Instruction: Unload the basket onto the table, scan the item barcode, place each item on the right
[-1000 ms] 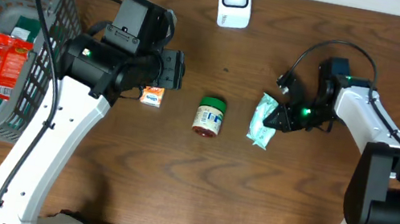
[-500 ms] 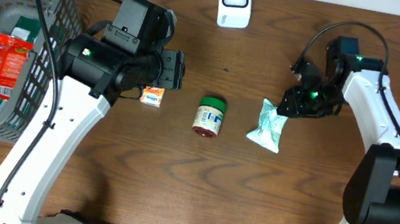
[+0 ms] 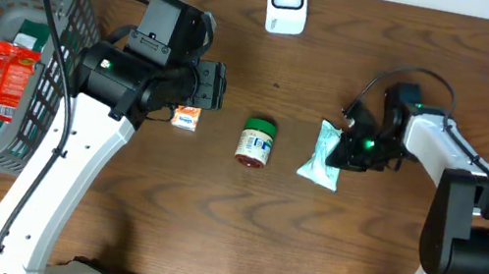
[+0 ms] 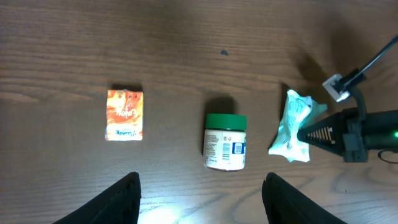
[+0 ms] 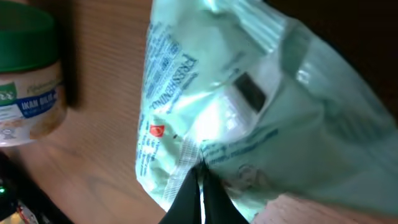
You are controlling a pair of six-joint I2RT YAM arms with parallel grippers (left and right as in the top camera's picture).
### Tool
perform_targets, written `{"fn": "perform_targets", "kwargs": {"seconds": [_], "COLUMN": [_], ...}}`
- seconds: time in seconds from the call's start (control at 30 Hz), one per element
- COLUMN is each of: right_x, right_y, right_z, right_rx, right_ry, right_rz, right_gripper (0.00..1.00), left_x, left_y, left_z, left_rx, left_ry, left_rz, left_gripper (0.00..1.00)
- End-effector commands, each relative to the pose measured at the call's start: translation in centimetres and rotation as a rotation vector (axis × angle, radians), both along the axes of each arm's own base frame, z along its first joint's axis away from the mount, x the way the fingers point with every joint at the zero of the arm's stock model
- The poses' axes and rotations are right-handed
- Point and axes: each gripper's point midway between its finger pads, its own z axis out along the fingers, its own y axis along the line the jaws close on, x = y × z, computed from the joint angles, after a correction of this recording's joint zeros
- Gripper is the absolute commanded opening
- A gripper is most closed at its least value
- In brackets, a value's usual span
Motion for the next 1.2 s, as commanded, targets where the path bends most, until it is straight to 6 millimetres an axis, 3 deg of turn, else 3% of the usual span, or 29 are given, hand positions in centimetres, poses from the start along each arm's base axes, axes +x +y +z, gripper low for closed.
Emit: {"fn": "perform_targets", "kwargs": {"seconds": [0.0, 0.1, 0.33, 0.4, 0.6, 0.8, 0.87, 0.93, 1.07, 1.13, 1.17], "right_x": [-1.7, -1.4, 2.9, 2.7, 1.4, -0.8, -0.9, 0.0, 3.8, 4.6, 4.7], "right_y": [-3.0, -3.0, 1.4, 2.1, 2.0, 1.4, 1.4, 2.2, 4.2, 3.6, 2.6], "right_z": [-3.3, -2.9, 5.4, 5.7, 2.6, -2.7, -3.1, -1.5, 6.4, 8.1, 7.9], "right_rx": [-0.212, -0.215, 0.062, 0.108, 0.107, 0.076, 0.084, 0.165, 0.455, 0.47, 0.427], "right_ry": [0.06, 0.055, -0.018, -0.016, -0.023, -0.045, -0.055, -0.078, -0.21, -0.22, -0.203], "right_rz": [-0.068, -0.068, -0.028, -0.013, 0.008, -0.03, -0.04, -0.038, -0.024, -0.038, -0.067], "right_gripper": [0.01, 0.01, 0.01, 0.01, 0.01, 0.01, 0.01, 0.01, 0.04, 0.04, 0.04], "left_x": [0.2, 0.2, 0.2, 0.2, 0.2, 0.2, 0.2, 0.2, 0.2, 0.2, 0.1], "left_y": [0.2, 0.2, 0.2, 0.2, 0.2, 0.2, 0.2, 0.2, 0.2, 0.2, 0.2], "left_z": [0.6, 0.6, 0.6, 0.6, 0.6, 0.6, 0.6, 0.6, 0.6, 0.6, 0.5], "left_rx": [0.014, 0.014, 0.014, 0.014, 0.014, 0.014, 0.014, 0.014, 0.014, 0.014, 0.015], "left_ry": [-0.025, -0.025, -0.025, -0.025, -0.024, -0.024, -0.024, -0.024, -0.024, -0.023, -0.021], "left_rz": [-0.007, -0.007, -0.007, -0.007, -0.007, -0.008, -0.007, -0.007, -0.007, -0.007, -0.007], "left_gripper": [0.63, 0.63, 0.63, 0.63, 0.63, 0.63, 0.63, 0.63, 0.63, 0.63, 0.63]}}
